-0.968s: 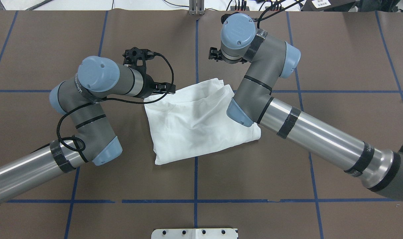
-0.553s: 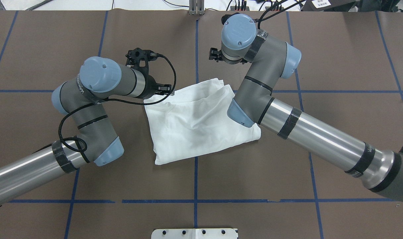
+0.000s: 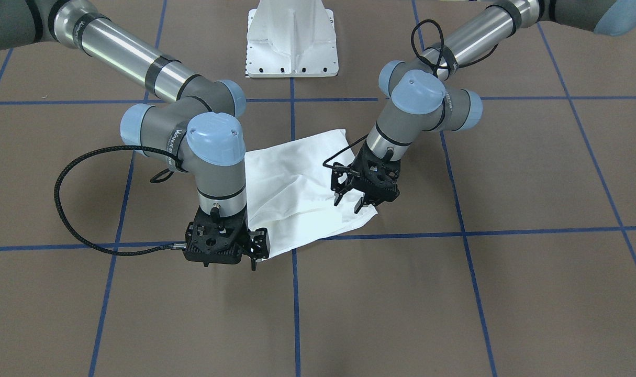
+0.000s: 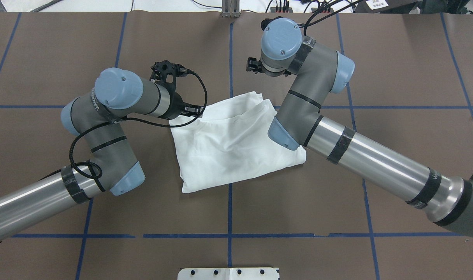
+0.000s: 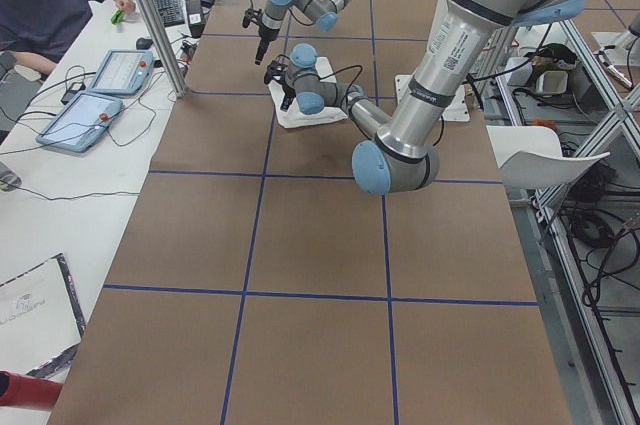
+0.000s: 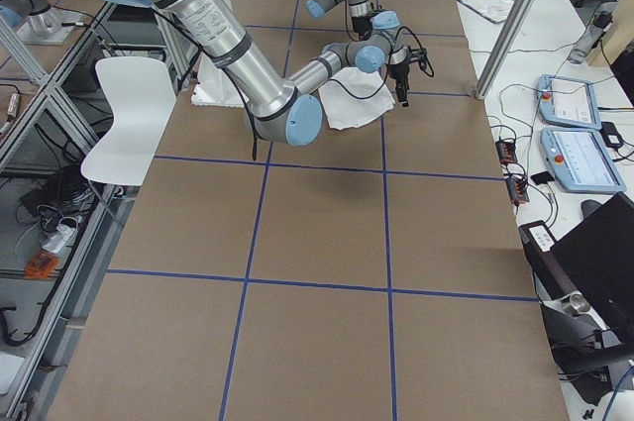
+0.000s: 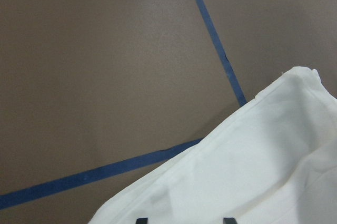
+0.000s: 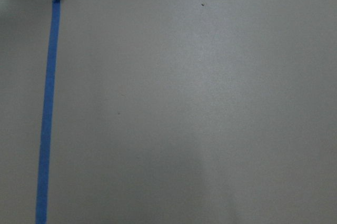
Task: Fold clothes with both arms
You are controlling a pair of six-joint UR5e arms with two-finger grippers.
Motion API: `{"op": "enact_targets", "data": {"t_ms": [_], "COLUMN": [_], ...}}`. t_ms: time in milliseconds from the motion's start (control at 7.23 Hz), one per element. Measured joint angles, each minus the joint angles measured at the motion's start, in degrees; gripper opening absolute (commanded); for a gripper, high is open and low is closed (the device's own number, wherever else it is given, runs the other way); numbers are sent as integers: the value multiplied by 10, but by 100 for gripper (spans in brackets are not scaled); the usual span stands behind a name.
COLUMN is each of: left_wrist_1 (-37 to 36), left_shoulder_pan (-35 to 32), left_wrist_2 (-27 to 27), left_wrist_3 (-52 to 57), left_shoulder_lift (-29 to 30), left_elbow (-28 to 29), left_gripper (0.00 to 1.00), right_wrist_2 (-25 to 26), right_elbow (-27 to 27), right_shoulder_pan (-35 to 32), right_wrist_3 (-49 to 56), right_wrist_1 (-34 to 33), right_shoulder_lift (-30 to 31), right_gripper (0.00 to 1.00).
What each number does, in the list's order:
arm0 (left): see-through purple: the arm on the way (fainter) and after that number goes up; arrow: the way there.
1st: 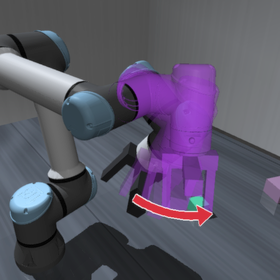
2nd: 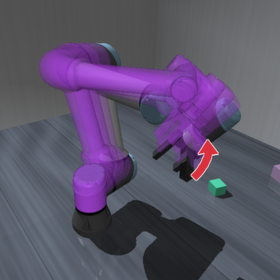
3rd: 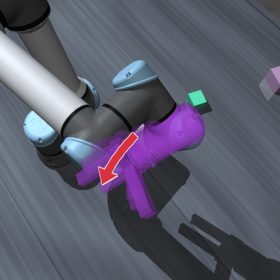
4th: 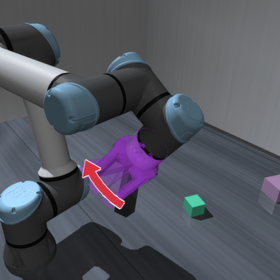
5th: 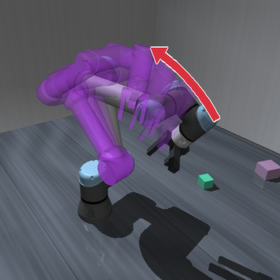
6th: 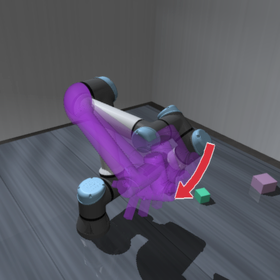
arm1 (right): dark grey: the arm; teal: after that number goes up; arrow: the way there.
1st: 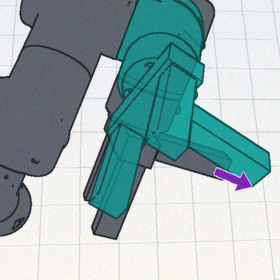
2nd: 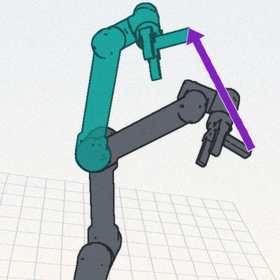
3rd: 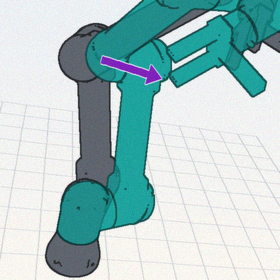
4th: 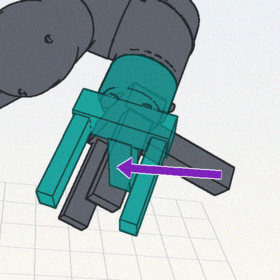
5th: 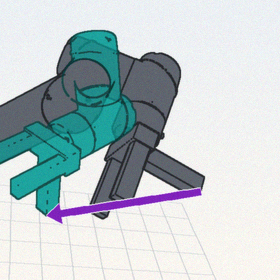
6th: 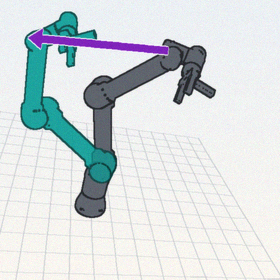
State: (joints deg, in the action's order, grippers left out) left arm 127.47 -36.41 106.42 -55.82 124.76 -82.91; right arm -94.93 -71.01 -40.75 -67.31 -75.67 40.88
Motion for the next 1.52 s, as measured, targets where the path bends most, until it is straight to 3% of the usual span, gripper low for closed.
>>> {"op": "enact_targets", "data": {"t_ms": [138, 415, 553, 1520], "left_wrist_1": [0, -1, -1, -45], "left_shoulder_pan": [0, 0, 0, -21], "left_wrist_2": [1, 15, 20, 44], "left_wrist_3": [1, 2, 2, -4], "left_shoulder_lift": [-1, -3, -3, 2], "left_elbow": [0, 0, 0, -1], "left_gripper": [17, 12, 2, 0], "right_wrist_2": [0, 0, -1, -1], "right_elbow": [0, 0, 0, 0], "right_shoulder_pan": [0, 0, 1, 1], "right_wrist_3": [0, 0, 0, -4], "right_wrist_1": [0, 0, 0, 4], "right_shoulder_lift": [0, -1, -1, -1], "right_gripper": [100, 100, 100, 100]}}
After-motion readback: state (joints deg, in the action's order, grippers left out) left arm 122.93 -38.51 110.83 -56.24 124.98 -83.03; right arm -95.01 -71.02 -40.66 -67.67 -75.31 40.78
